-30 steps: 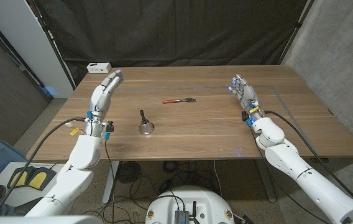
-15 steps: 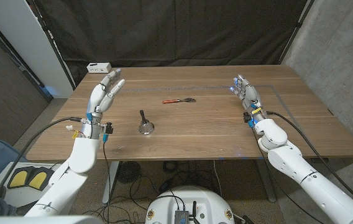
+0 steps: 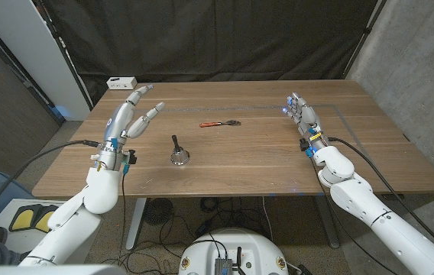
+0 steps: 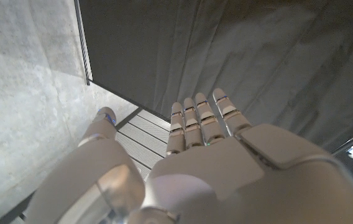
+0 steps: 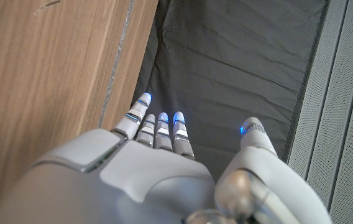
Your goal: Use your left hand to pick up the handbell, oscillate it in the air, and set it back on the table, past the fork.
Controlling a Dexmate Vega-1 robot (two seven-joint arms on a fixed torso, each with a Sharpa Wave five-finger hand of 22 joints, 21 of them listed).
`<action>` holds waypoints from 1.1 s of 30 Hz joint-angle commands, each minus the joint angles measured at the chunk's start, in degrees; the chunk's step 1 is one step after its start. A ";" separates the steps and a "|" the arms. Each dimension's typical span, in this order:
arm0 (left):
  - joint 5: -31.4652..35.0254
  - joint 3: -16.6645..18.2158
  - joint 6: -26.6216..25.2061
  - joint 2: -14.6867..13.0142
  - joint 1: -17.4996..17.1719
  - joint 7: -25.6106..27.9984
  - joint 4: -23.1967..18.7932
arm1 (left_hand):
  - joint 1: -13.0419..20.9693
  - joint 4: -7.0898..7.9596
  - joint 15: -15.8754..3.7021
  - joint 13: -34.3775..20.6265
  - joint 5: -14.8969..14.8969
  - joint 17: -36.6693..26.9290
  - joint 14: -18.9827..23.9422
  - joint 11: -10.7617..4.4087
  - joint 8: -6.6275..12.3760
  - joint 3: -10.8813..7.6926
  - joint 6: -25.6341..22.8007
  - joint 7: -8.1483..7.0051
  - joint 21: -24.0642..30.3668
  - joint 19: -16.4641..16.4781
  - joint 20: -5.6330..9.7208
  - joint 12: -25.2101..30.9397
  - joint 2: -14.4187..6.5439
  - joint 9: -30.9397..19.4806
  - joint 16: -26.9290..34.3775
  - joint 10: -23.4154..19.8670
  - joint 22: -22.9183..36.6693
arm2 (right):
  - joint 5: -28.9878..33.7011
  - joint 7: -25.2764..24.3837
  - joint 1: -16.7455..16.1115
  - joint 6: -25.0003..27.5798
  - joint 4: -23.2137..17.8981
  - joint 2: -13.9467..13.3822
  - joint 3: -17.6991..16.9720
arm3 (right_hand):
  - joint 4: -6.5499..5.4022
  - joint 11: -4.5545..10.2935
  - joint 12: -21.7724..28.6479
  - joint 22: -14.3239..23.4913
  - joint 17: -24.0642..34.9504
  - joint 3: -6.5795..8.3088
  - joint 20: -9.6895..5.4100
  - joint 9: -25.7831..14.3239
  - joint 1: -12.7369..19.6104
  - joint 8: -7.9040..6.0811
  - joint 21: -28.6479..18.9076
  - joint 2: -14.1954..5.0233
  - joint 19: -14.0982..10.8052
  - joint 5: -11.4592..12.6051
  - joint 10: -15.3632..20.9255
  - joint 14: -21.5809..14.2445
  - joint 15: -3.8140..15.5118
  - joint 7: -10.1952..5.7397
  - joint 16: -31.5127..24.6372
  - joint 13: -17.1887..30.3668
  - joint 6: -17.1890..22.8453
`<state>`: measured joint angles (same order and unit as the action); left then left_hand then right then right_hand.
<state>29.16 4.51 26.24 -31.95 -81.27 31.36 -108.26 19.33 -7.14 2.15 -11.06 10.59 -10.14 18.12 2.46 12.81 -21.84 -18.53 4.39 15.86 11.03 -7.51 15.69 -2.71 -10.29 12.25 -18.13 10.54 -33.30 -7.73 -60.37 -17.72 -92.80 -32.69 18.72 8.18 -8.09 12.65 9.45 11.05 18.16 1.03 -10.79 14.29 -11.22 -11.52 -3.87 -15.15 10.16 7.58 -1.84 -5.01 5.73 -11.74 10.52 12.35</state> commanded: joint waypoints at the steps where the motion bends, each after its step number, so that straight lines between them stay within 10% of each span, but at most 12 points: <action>1: 4.74 -0.16 -12.28 -4.78 -2.48 -2.38 -7.26 | 0.54 -0.47 0.27 -0.26 0.22 -0.05 -1.30 0.36 -0.74 -0.29 0.02 -0.39 -0.69 -0.70 -1.21 -0.83 -0.34 -0.16 -0.84 1.06 0.11 | -0.74 0.83 0.33 0.69 0.64 -0.06 0.29 | 0.19 -0.12 -0.07 0.27 0.31 -0.03 -0.03 -0.22 0.83 0.19 0.17 -0.05 -0.45 0.01 0.05 -0.08 -0.21 0.00 0.05 0.27 -0.49; 33: 9.40 -0.67 -36.88 -20.76 -1.87 -28.69 -22.13 | 3.80 -2.42 -1.93 -0.89 0.37 -0.31 10.54 -3.39 -1.15 -2.43 -3.25 -1.80 4.33 15.41 -4.47 -0.57 0.57 -0.40 0.94 -6.23 0.94 | -1.33 1.47 -0.54 -0.05 1.31 0.18 0.65 | 0.12 0.16 -0.43 0.29 0.40 -0.21 0.62 -0.25 0.86 0.44 0.29 -0.04 -0.61 0.02 -0.32 -0.04 -0.43 -0.68 0.17 0.32 -1.40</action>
<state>36.42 5.28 -3.12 -46.87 -84.98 12.42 -126.34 22.26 -9.27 0.35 -11.75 10.59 -10.28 28.11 -0.66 11.64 -23.98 -21.27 2.56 19.60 25.29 -12.01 15.00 -2.50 -10.55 13.02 -23.91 11.35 -34.16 -6.30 -60.28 -17.47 -91.50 -32.36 19.68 8.17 -7.86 12.15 9.45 11.34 18.16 1.35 -10.78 14.81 -10.78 -11.22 -3.94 -15.46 10.16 7.35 -1.84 -5.01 5.15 -11.75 10.51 10.97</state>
